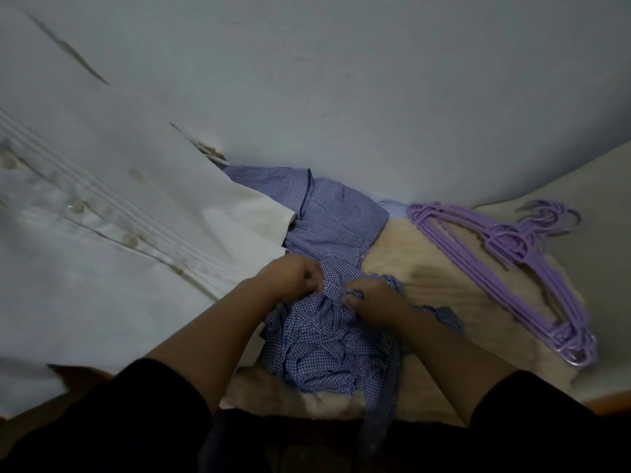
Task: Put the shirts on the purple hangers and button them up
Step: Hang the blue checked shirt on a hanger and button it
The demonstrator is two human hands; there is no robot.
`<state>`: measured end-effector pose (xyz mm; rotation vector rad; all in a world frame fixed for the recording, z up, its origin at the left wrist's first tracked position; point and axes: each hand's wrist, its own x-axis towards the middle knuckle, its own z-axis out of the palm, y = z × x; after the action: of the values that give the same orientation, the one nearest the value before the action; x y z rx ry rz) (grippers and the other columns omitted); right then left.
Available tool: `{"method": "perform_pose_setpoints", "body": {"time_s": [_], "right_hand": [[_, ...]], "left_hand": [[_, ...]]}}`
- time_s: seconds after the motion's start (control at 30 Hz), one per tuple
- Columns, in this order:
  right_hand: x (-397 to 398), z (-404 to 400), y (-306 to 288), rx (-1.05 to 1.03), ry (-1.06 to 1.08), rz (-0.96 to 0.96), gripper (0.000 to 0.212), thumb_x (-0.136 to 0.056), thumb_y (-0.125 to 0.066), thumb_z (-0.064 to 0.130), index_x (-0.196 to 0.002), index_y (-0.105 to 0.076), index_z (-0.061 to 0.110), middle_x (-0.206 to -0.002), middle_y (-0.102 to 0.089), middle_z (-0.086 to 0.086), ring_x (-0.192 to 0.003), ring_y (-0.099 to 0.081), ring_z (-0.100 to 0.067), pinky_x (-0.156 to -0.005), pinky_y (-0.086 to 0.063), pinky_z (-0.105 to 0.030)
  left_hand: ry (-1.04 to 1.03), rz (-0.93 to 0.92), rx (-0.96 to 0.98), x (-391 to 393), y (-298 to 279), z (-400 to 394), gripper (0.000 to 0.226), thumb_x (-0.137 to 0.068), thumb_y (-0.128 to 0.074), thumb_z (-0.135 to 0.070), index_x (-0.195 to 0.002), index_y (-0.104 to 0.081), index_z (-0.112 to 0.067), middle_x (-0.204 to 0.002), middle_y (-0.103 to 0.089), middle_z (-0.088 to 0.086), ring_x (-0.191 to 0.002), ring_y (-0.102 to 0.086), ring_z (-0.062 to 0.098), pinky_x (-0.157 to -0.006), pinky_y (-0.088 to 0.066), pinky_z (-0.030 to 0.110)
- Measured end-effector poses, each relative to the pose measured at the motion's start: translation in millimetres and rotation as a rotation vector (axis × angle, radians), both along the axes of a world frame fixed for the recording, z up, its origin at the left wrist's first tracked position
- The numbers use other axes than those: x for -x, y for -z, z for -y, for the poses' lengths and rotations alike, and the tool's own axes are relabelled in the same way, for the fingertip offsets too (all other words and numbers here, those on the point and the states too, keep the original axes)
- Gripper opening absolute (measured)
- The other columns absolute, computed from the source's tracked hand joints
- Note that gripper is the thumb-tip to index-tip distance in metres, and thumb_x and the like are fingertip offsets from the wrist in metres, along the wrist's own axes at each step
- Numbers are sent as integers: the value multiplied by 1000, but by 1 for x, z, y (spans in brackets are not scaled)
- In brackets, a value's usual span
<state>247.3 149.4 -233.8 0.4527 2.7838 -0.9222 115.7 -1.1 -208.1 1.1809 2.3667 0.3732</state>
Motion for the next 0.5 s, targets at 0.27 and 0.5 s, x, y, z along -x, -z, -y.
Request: {"method": "perform_pose_setpoints", "body": {"time_s": [0.27, 0.5], "right_hand": [[-23, -40, -65, 289, 379, -273, 20, -98, -47, 20, -93, -58, 4, -92, -60, -12, -83, -55, -22, -67, -38, -27], [-58, -55, -84, 104, 405, -241, 28, -99, -44, 28, -77, -47, 12, -78, -51, -3, -82, -50, -23, -65, -30, -30]], "left_hand": [[29, -84, 54, -10, -35, -17, 24, -94, -58, -32, -104, -63, -11, -91, -58, 4, -87, -54, 24, -77, -42, 31], [-51, -127, -46, -34, -60, -14, 27, -95, -57, -33, -106, -66, -10, -102, -66, 9, -94, -58, 26, -77, -43, 31]]}}
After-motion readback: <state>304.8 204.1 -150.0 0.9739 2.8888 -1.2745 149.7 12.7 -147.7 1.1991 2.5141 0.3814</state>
